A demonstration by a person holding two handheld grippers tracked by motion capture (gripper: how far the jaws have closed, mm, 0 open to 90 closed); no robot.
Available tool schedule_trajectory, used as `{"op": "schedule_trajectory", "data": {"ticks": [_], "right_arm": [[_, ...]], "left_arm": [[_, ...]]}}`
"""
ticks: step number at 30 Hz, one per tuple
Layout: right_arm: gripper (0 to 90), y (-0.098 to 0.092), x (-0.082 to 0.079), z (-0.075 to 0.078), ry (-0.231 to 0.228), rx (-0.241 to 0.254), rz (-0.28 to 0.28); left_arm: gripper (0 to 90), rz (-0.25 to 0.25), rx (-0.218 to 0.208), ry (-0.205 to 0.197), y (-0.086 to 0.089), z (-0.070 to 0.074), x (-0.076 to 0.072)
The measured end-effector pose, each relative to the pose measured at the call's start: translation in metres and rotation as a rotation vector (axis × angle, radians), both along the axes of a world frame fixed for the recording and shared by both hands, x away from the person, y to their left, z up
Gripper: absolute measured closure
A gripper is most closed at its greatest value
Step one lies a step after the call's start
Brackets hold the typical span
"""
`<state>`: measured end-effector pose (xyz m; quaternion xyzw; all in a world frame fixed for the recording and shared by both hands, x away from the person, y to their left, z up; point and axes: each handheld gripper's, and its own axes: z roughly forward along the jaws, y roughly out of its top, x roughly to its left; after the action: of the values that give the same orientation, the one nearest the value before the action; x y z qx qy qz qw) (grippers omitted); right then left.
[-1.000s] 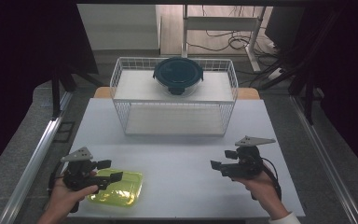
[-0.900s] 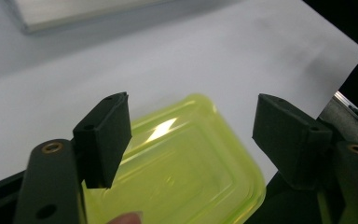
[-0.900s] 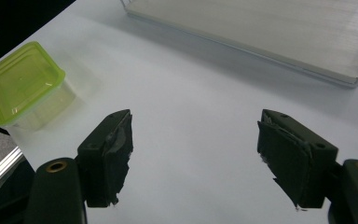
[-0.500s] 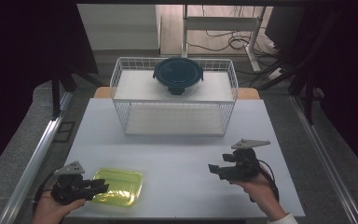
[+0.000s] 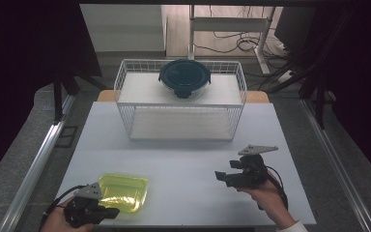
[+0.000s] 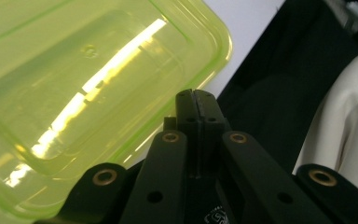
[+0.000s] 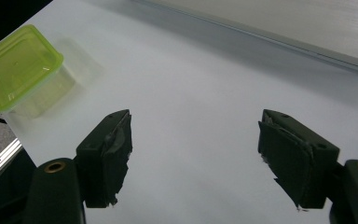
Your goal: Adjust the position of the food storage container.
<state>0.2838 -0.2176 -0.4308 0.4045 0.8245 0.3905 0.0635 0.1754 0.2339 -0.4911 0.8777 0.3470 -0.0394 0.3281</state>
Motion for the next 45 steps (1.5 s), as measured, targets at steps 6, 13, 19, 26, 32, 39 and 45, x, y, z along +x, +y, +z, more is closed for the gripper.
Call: {"op": "schedule_trajectory", "data": {"ticks": [6,13,19,26,32,39,45], "right_arm": [[25.7,-0.001,0.000,0.000,0.001,0.000,-0.002],[25.7,-0.001,0.001,-0.001,0.001,0.001,-0.002],[25.7,-0.001,0.001,-0.002,0.001,0.000,-0.004],[25.7,-0.002,0.002,-0.003,0.005,-0.002,-0.006],[25.7,-0.003,0.001,-0.003,0.004,-0.001,-0.006],[25.7,-0.004,0.001,-0.002,0.003,0.000,-0.007],[25.7,-0.003,0.001,-0.002,0.001,-0.003,-0.007]], "left_arm": [[90.0,-0.018,0.009,0.010,-0.005,-0.005,0.000],[90.0,-0.012,0.052,-0.014,-0.012,-0.008,0.004],[90.0,-0.013,0.063,-0.034,-0.017,-0.009,0.017],[90.0,0.023,0.079,-0.050,-0.021,-0.011,0.035],[90.0,0.052,0.072,-0.036,-0.021,-0.014,0.040],[90.0,0.127,0.033,-0.089,0.006,0.015,0.026],[90.0,0.309,0.030,-0.094,0.048,0.024,0.032]]}}
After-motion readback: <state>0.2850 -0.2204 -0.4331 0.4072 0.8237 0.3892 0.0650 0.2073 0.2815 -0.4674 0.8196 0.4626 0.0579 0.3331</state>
